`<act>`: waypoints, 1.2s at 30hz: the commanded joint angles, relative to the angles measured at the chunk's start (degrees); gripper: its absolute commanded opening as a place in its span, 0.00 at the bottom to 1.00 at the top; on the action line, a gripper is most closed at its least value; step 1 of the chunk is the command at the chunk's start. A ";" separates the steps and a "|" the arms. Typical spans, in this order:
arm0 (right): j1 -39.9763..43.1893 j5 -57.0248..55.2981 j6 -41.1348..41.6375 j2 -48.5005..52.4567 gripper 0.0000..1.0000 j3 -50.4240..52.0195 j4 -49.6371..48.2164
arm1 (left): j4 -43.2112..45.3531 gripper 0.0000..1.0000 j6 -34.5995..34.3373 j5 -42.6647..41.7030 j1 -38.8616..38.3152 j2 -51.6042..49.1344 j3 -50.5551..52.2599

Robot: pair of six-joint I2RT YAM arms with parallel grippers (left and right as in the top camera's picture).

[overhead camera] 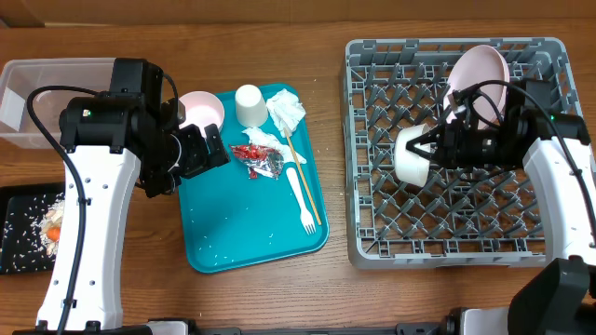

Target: Sort waste into correct bins and load items into the dishwasher rack

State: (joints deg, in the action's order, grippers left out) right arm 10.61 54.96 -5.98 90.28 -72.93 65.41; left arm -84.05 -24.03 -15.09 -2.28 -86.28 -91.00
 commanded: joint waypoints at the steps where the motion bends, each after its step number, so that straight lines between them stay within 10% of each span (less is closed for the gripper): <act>1: 1.51 6.62 -1.55 -0.04 0.04 1.95 -1.73 | -0.11 1.00 -0.85 0.48 -0.44 -0.31 0.26; 25: 12.35 -8.44 4.76 0.37 0.08 1.60 2.08 | -0.04 1.00 -0.87 0.50 -0.44 -0.31 0.26; 33: 12.35 -23.39 9.73 0.37 0.31 -9.51 10.54 | 0.04 1.00 -0.87 0.48 -0.44 -0.31 0.26; 35: 12.35 -28.04 11.30 0.37 0.52 -14.40 13.88 | 0.07 1.00 -0.90 0.48 -0.44 -0.31 0.26; 36: 12.35 -30.88 12.15 0.37 0.82 -16.96 15.74 | 0.07 1.00 -0.90 0.48 -0.44 -0.31 0.26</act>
State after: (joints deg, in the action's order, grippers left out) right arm 22.61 35.42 2.76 90.96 -81.65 78.56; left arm -84.03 -24.03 -15.09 -2.28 -86.28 -91.00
